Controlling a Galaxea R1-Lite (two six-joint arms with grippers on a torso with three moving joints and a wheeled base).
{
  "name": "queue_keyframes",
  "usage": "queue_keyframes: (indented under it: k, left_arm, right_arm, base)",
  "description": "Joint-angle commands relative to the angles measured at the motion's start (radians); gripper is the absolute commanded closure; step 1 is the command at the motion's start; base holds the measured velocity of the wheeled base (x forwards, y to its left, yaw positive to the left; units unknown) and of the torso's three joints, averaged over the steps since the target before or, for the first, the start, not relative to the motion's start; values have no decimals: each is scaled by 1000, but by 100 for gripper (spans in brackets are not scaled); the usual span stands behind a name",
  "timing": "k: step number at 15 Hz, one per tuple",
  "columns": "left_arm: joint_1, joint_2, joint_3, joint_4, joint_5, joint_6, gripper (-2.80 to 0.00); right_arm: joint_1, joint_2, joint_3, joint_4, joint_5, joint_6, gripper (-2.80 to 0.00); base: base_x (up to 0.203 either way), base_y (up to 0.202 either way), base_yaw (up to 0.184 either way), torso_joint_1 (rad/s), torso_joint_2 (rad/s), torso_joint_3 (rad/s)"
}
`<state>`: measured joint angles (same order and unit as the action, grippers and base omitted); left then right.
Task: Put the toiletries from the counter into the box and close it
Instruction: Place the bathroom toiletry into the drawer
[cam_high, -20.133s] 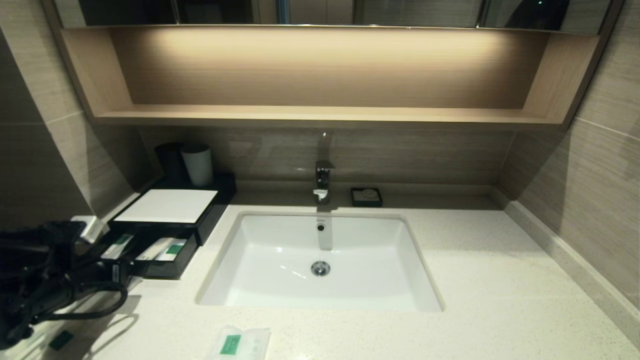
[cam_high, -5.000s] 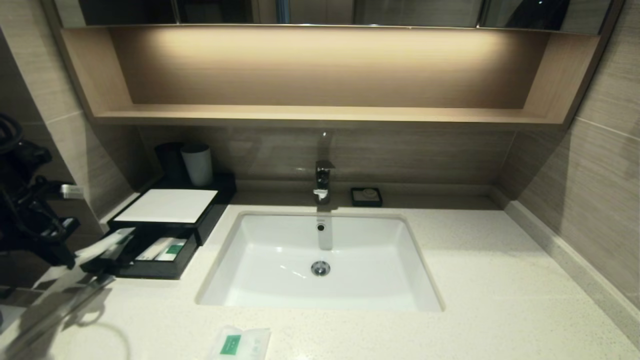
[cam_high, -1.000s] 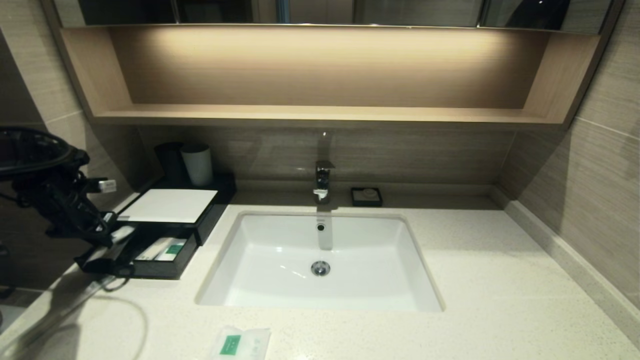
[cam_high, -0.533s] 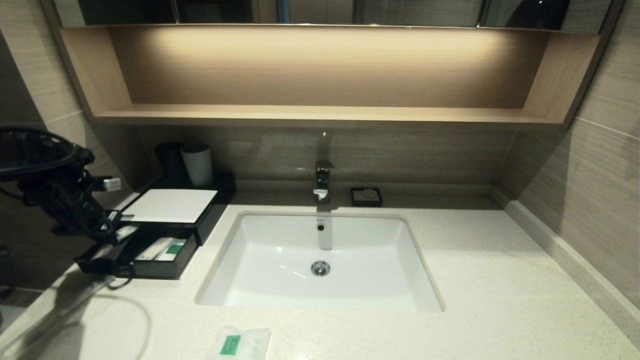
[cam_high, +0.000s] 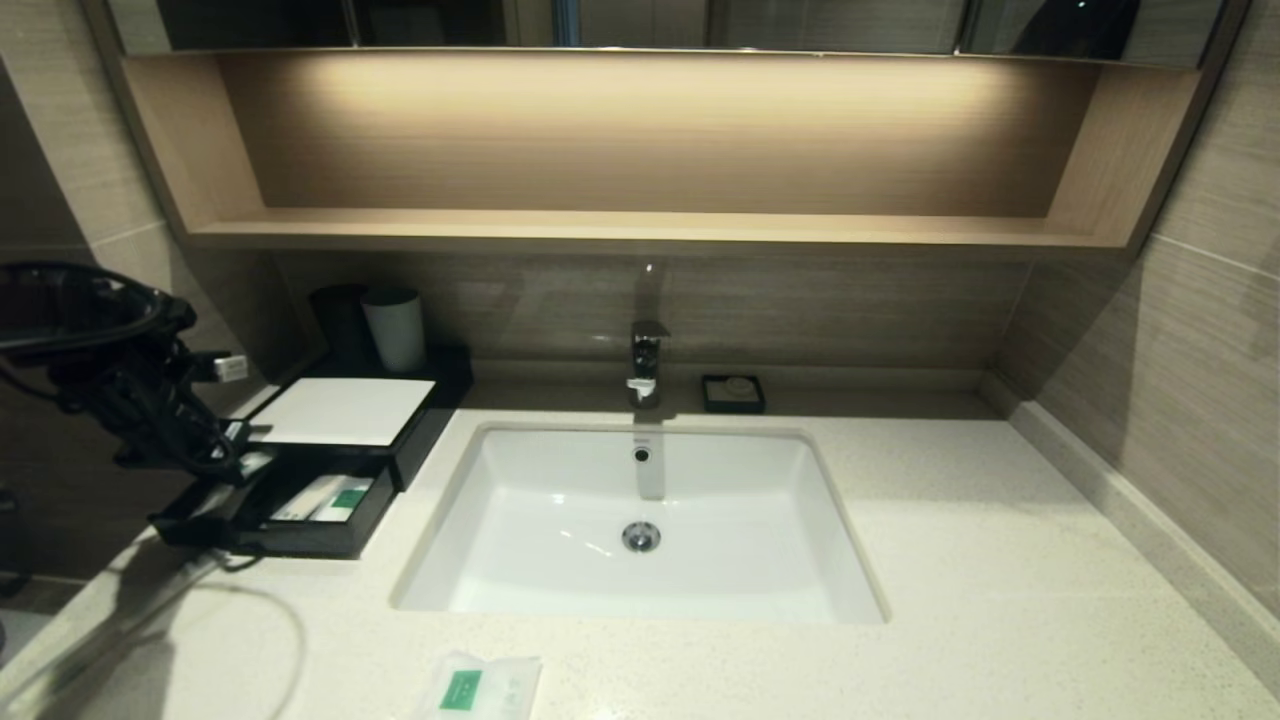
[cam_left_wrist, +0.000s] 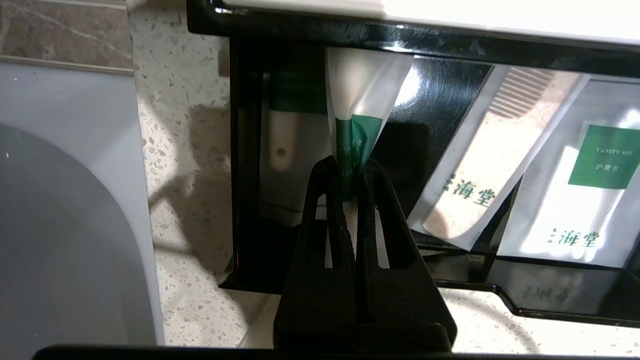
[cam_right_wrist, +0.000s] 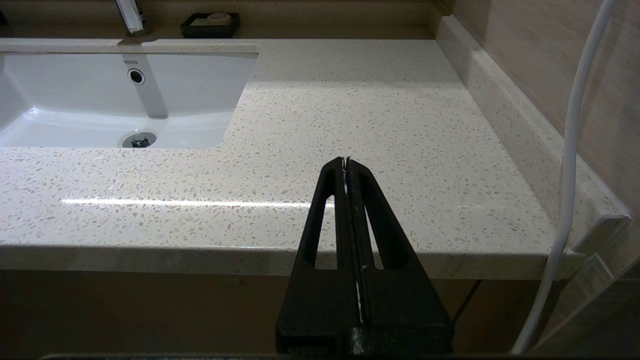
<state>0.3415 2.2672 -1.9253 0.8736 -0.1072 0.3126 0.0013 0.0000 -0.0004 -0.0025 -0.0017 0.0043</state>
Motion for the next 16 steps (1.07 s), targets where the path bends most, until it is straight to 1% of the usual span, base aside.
queue_keyframes:
  k: [1,9,11,16]
  left_arm:
    - [-1,5,0,-5,-2,2,0]
    - [-9,11,0,-50,-7,-12,0]
    - [-9,9,0,-51,-31,-12,0]
    - [-15,18,0,-65,-29,-12,0]
  right_arm:
    - [0,0,1,-1,0,0,0]
    - [0,0,2,-1,0,0,0]
    - [0,0,1,-1,0,0,0]
    - [0,0,2,-1,0,0,0]
  base:
    - [0,0,0,0,0,0]
    - [0,0,0,0,0,0]
    - [0,0,0,0,0,0]
    - [0,0,0,0,0,0]
